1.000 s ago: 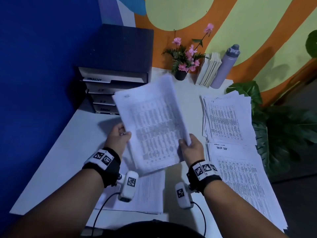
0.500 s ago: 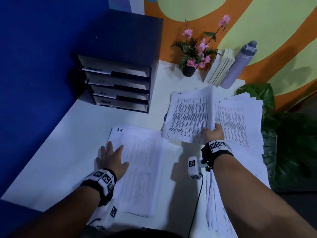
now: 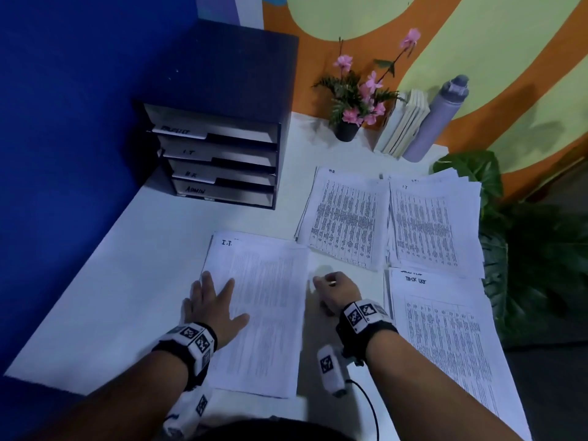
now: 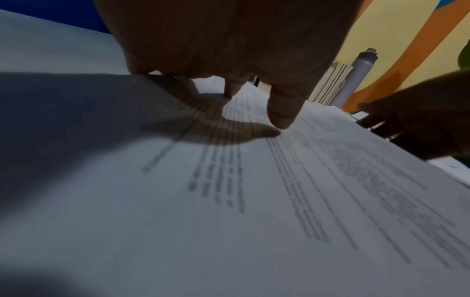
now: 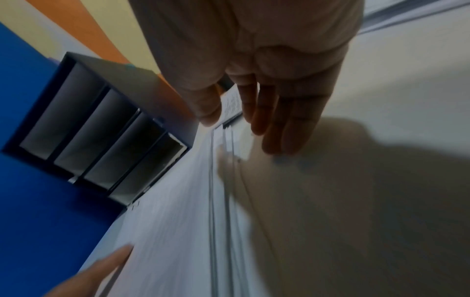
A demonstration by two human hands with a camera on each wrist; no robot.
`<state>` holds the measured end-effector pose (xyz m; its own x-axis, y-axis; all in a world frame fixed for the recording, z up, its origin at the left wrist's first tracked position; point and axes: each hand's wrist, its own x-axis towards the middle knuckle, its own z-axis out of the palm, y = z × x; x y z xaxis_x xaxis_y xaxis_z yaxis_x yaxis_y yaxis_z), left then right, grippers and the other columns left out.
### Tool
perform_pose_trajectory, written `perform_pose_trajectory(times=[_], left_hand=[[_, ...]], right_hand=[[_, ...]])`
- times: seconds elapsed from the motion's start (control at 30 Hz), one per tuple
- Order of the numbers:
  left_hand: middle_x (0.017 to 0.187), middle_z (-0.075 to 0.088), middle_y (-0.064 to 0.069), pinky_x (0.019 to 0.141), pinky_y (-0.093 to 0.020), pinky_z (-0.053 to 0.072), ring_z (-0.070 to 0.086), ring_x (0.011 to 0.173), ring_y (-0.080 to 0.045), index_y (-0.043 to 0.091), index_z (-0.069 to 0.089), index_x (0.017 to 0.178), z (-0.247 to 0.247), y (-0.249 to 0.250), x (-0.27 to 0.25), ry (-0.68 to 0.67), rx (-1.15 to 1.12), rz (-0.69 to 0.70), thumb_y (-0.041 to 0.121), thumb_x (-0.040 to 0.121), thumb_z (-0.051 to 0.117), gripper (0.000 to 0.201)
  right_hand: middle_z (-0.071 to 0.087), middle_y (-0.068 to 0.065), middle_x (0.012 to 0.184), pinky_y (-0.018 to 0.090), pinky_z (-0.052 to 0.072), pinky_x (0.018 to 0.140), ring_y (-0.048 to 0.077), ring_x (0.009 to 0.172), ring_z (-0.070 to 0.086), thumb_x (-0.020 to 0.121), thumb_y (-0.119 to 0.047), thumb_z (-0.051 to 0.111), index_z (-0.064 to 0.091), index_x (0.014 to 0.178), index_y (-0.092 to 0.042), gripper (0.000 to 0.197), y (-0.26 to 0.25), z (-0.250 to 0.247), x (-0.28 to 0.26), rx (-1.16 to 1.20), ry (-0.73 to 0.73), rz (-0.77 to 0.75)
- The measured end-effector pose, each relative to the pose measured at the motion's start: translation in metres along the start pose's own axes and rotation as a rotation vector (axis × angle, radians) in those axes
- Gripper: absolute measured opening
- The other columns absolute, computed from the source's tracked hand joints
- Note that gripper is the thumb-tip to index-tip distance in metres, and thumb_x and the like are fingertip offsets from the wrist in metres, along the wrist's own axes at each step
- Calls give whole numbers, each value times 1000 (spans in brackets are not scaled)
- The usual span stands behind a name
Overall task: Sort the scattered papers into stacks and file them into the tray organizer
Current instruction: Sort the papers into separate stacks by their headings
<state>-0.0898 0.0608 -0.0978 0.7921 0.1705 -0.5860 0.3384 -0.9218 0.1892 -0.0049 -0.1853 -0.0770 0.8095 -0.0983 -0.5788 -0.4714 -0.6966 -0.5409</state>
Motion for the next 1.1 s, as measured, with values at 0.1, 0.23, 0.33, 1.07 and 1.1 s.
perform_pose_trajectory(times=[0.1, 0.23, 0.33, 1.07, 1.1], left_hand=[[153, -33, -9, 119, -47, -3, -23, 144, -31, 37, 0, 151, -2, 0, -1, -10, 0, 46, 64, 88, 41, 80], [159, -17, -2, 120, -40, 3, -11, 147, -24, 37, 14, 151, -4, -3, -7, -23, -59, 169, 55, 92, 45, 69], [160, 6, 0, 118, -31, 12, 9, 147, -19, 32, 28, 148, -9, -9, -9, 60, -242, 238, 37, 94, 53, 60], [112, 65, -7, 85, -28, 44, 58, 93, -22, 11, 55, 122, -34, -32, 3, 157, -848, 1, 13, 89, 62, 34], [105, 66, -6, 84, -28, 46, 60, 91, -23, 12, 57, 119, -34, -32, 3, 160, -865, -7, 14, 88, 63, 32]], right_hand=[[64, 7, 113, 34, 48, 94, 27, 107, 61, 88, -45, 60, 54, 120, -11, 47, 4, 21, -18, -44, -44, -46], [61, 11, 113, 29, 42, 82, 28, 105, 58, 89, -35, 58, 52, 110, -8, 34, -4, 38, -31, -141, 1, -108], [60, 8, 96, 26, 40, 77, 26, 92, 57, 88, -27, 58, 44, 81, -16, 19, -5, 34, -30, -186, 55, -96], [64, 11, 76, 37, 56, 71, 24, 72, 59, 86, -4, 54, 63, 87, 3, 11, 28, 10, -31, 340, 248, -3], [64, 11, 79, 36, 55, 72, 24, 75, 59, 87, -5, 55, 64, 88, 2, 12, 30, 9, -31, 346, 239, 9]])
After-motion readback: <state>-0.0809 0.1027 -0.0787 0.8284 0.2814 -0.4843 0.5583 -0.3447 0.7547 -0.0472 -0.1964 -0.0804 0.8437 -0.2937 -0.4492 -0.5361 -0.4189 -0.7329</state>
